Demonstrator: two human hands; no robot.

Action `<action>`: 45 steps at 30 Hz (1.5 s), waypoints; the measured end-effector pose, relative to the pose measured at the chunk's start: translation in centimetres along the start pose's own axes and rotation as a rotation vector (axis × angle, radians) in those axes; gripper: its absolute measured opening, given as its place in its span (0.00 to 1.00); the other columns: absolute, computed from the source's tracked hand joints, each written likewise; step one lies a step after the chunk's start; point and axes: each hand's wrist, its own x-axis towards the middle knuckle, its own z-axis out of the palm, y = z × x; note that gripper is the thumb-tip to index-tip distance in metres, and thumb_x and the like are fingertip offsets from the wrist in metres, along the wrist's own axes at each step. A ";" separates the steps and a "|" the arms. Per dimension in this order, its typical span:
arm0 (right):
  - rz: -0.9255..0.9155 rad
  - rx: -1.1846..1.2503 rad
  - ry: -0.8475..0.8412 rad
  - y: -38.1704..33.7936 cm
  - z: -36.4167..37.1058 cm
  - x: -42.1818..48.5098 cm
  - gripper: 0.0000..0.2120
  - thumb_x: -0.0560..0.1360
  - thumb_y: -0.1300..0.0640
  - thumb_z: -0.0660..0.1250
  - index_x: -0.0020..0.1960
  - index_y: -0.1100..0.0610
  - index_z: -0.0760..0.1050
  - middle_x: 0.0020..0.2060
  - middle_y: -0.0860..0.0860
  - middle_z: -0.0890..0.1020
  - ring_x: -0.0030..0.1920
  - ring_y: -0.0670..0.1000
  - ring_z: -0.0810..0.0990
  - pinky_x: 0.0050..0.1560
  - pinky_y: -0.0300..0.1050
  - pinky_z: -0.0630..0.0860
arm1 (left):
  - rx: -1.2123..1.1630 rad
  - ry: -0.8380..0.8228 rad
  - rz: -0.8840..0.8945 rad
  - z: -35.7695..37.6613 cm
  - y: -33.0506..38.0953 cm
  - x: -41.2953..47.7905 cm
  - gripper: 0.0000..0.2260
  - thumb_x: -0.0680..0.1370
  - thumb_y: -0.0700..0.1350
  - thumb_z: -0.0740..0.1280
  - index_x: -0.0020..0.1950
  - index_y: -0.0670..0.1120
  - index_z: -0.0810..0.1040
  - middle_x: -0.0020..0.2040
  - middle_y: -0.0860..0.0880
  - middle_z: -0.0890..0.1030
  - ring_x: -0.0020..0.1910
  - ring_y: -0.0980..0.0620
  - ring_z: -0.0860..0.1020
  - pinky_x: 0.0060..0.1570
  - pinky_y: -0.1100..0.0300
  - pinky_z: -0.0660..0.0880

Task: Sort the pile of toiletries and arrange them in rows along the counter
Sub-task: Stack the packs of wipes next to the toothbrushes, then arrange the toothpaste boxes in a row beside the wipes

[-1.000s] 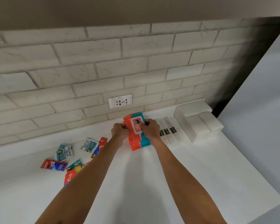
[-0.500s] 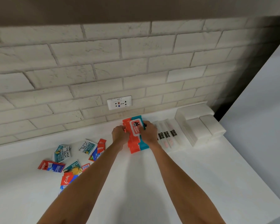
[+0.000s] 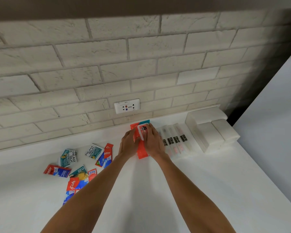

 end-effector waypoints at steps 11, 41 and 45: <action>-0.074 -0.127 -0.067 1.3 1.3 -0.2 0.32 0.89 0.41 0.42 0.87 0.54 0.38 0.86 0.51 0.42 0.85 0.53 0.39 0.86 0.56 0.44 | 0.121 0.001 0.068 0.4 -0.1 0.3 0.23 0.86 0.52 0.60 0.80 0.47 0.64 0.76 0.44 0.71 0.71 0.41 0.74 0.67 0.45 0.75; -0.060 -0.116 0.127 -3.1 0.2 -3.5 0.29 0.88 0.46 0.46 0.86 0.56 0.55 0.86 0.55 0.56 0.86 0.55 0.49 0.85 0.57 0.50 | 0.122 0.042 0.063 -3.7 -4.7 -4.6 0.13 0.83 0.45 0.65 0.68 0.47 0.77 0.65 0.49 0.81 0.65 0.46 0.78 0.65 0.55 0.72; -0.205 -0.050 0.261 -6.4 1.1 -7.2 0.23 0.87 0.52 0.59 0.80 0.58 0.67 0.78 0.57 0.73 0.80 0.58 0.69 0.80 0.58 0.67 | 0.113 0.063 0.076 -6.1 -8.7 -7.2 0.09 0.80 0.42 0.66 0.56 0.51 0.84 0.56 0.51 0.84 0.56 0.48 0.82 0.57 0.57 0.76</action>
